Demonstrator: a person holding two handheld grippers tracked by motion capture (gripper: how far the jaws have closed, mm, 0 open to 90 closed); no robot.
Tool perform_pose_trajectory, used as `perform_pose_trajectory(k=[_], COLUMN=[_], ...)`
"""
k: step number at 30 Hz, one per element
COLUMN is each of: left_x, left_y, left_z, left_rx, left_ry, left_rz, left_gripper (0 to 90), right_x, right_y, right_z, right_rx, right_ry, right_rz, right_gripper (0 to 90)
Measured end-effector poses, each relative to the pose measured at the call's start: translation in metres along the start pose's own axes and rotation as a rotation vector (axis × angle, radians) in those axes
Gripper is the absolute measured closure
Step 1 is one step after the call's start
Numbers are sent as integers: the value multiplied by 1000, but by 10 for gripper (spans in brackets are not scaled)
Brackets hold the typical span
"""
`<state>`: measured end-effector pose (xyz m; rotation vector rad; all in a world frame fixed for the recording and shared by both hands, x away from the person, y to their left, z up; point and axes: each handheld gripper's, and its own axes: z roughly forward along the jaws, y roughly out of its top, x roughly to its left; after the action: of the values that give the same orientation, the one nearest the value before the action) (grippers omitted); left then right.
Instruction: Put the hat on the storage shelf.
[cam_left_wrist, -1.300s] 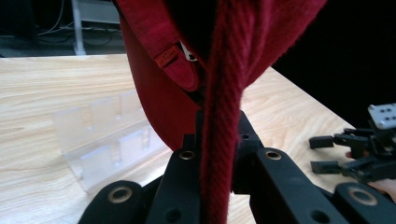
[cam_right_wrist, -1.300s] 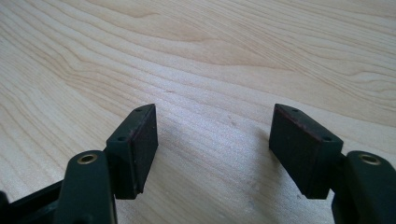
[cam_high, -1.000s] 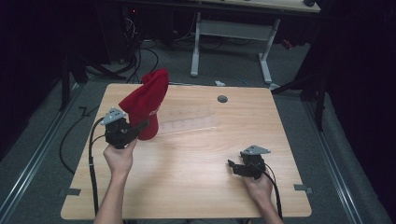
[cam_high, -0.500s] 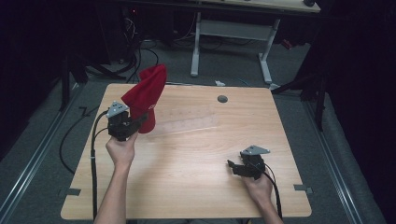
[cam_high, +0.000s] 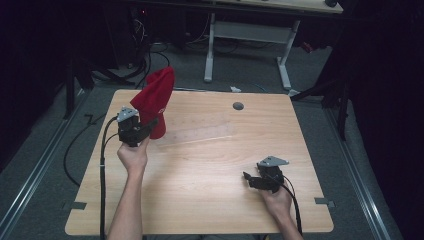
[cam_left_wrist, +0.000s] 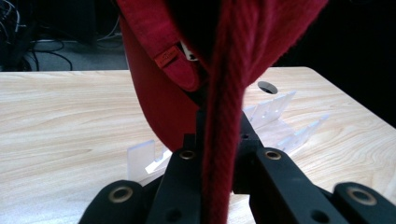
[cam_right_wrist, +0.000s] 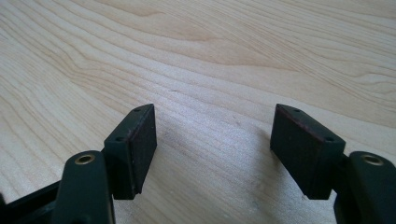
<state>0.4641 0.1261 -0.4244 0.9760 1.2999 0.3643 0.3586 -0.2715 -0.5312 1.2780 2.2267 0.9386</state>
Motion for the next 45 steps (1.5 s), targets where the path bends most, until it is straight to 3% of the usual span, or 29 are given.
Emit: perform_pose_trajectory(k=[13, 15, 19, 27, 33, 39, 45], left_x=[6, 8, 13, 26, 26, 29, 31], left_y=[-15, -18, -22, -34, -37, -37, -39], left_z=[9, 8, 6, -3, -8, -12, -18], left_rx=[25, 18, 45, 72, 106, 89, 90], left_ry=[40, 41, 58, 64, 90, 92, 100], left_rz=[68, 46, 52, -17, 25, 9, 22], left_gripper=[851, 849, 847, 824, 756, 643, 515], right_x=[0, 1, 1, 1, 1, 1, 1], right_y=[0, 0, 0, 0, 0, 0, 0], right_z=[0, 0, 0, 0, 0, 0, 0], right_rx=[2, 3, 2, 2, 1, 1, 1], right_ry=[-2, -3, -3, -4, -4, -3, -3], right_rz=[-2, 0, 1, 1, 1, 2, -2], right_gripper=[317, 317, 317, 317, 317, 318, 318])
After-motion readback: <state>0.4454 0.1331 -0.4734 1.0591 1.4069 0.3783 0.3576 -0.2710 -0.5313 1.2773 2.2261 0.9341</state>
